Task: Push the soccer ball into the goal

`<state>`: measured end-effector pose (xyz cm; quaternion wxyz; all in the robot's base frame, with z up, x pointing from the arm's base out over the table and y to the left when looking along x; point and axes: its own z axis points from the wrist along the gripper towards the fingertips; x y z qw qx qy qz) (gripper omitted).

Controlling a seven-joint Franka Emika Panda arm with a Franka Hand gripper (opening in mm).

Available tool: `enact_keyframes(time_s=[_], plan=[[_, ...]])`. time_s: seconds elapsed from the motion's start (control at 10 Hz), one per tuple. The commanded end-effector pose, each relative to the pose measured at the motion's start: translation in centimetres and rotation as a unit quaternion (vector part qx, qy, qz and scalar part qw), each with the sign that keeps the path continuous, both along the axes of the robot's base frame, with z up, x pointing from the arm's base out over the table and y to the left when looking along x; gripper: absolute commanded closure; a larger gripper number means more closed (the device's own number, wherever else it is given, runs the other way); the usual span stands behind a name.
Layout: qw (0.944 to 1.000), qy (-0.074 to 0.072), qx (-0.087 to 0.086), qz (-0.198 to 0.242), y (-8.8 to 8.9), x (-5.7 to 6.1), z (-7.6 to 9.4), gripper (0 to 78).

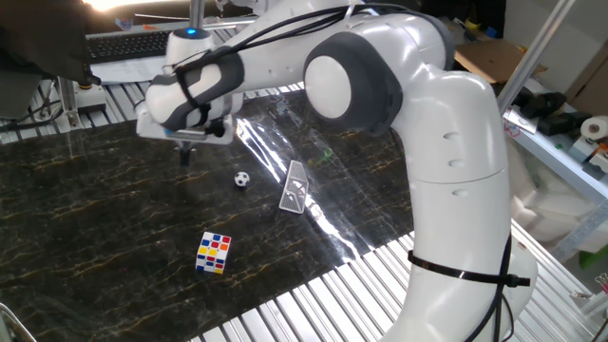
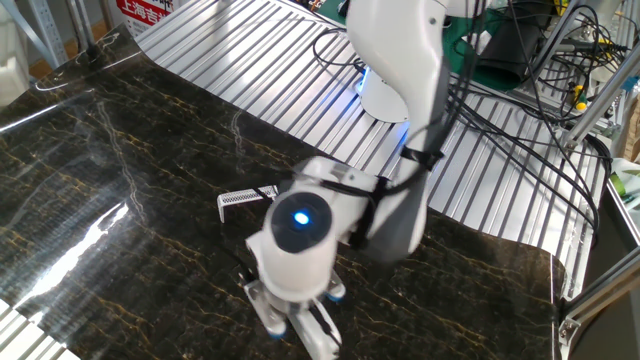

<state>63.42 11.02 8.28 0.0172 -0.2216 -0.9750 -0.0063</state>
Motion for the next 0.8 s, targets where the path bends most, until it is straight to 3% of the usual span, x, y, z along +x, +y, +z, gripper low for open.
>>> enact_keyframes(time_s=[0.1, 0.5, 0.6, 0.8], plan=[[0.9996, 0.017, -0.001, -0.02, -3.07, -0.8, 0.6, 77.6], [0.9993, 0.037, -0.003, -0.01, -3.51, -1.07, 0.78, 77.6], [0.9992, 0.036, -0.006, -0.018, -3.51, -1.07, 0.78, 77.6], [0.9995, 0.028, 0.012, -0.001, -3.51, -1.07, 0.78, 77.6]])
